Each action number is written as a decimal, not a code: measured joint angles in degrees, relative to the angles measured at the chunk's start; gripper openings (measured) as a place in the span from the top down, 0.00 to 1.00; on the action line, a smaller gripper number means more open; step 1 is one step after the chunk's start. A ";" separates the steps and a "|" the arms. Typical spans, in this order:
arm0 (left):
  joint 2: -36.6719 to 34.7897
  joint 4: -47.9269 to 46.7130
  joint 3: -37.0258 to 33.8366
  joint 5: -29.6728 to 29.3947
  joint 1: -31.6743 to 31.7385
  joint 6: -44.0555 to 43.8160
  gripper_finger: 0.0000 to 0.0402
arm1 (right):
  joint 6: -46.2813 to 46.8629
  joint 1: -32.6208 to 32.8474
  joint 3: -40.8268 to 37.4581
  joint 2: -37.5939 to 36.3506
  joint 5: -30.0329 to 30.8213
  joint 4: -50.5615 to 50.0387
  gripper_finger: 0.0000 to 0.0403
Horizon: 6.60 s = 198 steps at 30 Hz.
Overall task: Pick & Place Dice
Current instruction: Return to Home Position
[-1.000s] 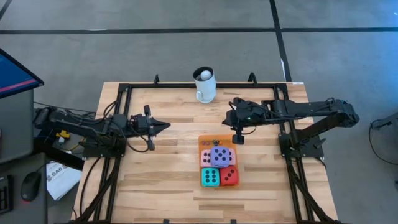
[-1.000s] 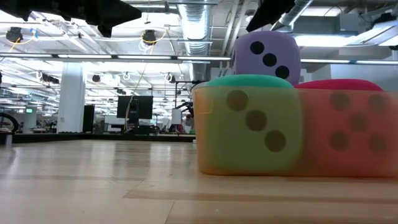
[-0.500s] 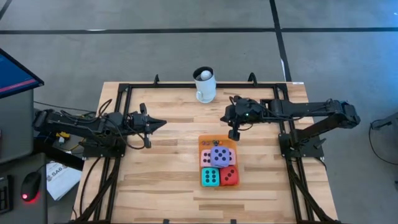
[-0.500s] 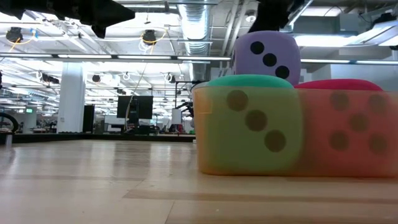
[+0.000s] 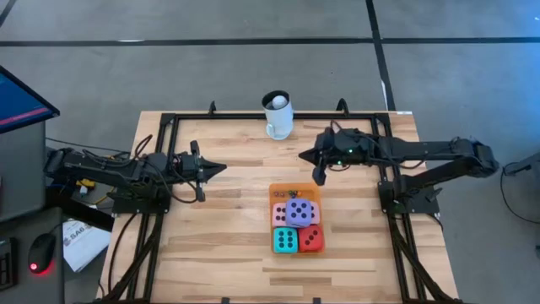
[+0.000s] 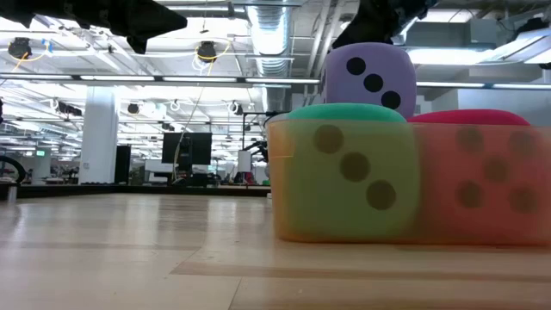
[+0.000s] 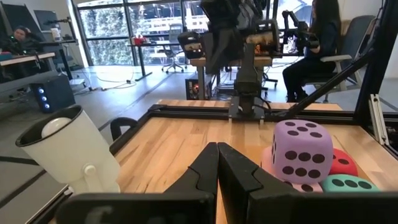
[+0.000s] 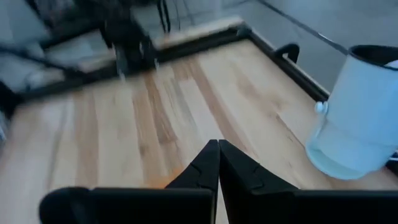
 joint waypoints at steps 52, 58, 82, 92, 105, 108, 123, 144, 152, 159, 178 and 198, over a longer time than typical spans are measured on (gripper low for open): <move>-31.03 -18.06 -5.03 -11.95 3.28 -2.81 1.00 | -2.00 1.18 -2.05 -20.84 6.67 -11.38 0.99; -34.31 -22.40 -5.03 -11.97 3.28 -2.83 1.00 | -2.00 1.16 -2.05 -24.12 6.67 -13.20 0.99; -36.82 -22.84 -7.56 -17.98 3.28 -5.19 1.00 | -4.10 0.19 -15.63 -42.26 6.71 -6.38 0.99; -36.84 -6.79 -18.76 1.71 3.28 1.98 1.00 | -3.96 -0.20 -24.04 -54.69 5.50 -3.31 0.99; -36.44 -3.97 -22.86 10.91 3.28 0.84 1.00 | -5.02 -0.20 -24.39 -59.09 0.10 -5.03 0.99; -36.42 -4.18 -22.86 10.76 3.28 1.40 1.00 | -5.40 -0.20 -24.39 -59.05 0.10 -5.02 0.99; -36.36 -4.18 -22.86 7.29 3.28 1.89 1.00 | -5.02 -0.35 -24.41 -64.00 0.21 -4.46 0.99; -35.94 -3.83 -22.86 7.31 3.28 1.89 1.00 | -7.53 -0.30 -41.11 -66.55 3.15 15.03 0.99; -35.92 -3.85 -22.86 7.35 3.28 1.89 1.00 | -4.93 -0.31 -45.19 -66.59 3.17 17.53 0.99; -35.92 -3.85 -22.86 7.48 3.28 1.89 1.00 | -4.93 -0.20 -49.27 -66.59 3.02 18.53 0.99; -35.92 -3.88 -22.86 7.27 3.28 1.87 1.00 | -9.97 -0.22 -54.46 -66.59 3.02 18.13 0.99; -35.92 -3.89 -22.86 7.31 3.28 1.87 1.00 | -9.96 -0.33 -54.44 -66.37 3.08 17.89 0.99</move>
